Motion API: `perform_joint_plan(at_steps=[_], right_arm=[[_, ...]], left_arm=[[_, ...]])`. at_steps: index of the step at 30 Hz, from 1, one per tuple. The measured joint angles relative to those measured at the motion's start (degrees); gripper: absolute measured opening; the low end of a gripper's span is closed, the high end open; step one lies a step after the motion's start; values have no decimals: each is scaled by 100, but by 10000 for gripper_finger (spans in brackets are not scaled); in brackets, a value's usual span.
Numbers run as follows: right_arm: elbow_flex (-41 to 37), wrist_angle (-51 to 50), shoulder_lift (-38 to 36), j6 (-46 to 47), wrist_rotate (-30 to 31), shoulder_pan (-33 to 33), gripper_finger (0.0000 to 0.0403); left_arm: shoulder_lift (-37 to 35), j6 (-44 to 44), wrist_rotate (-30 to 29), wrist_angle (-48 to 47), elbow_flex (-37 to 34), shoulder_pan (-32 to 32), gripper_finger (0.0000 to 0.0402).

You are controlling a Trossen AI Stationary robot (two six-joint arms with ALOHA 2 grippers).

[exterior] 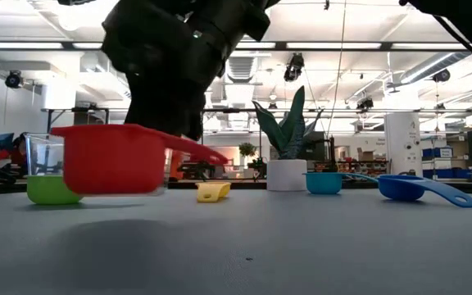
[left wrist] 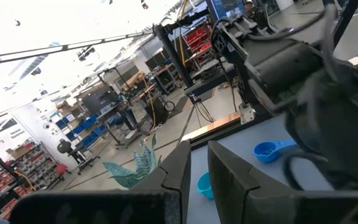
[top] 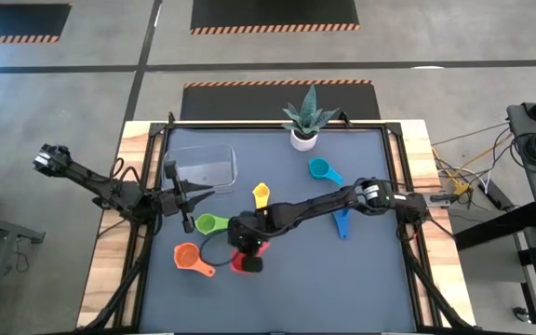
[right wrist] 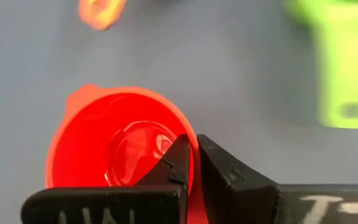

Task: Nest measuring cups in basket
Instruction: Stack the red measuring cup on top of the orange measuring cup

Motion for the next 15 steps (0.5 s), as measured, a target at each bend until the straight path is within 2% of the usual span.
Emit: perform_joint_plan(at_steps=[6,15], right_arm=[[0,37,-138,846,1033,2,9],[0,685,-135,2393,2103,147,11]], left_arm=[[0,44,-12,51,0,-1,37],[0,125,-224,345,0,-1,37]])
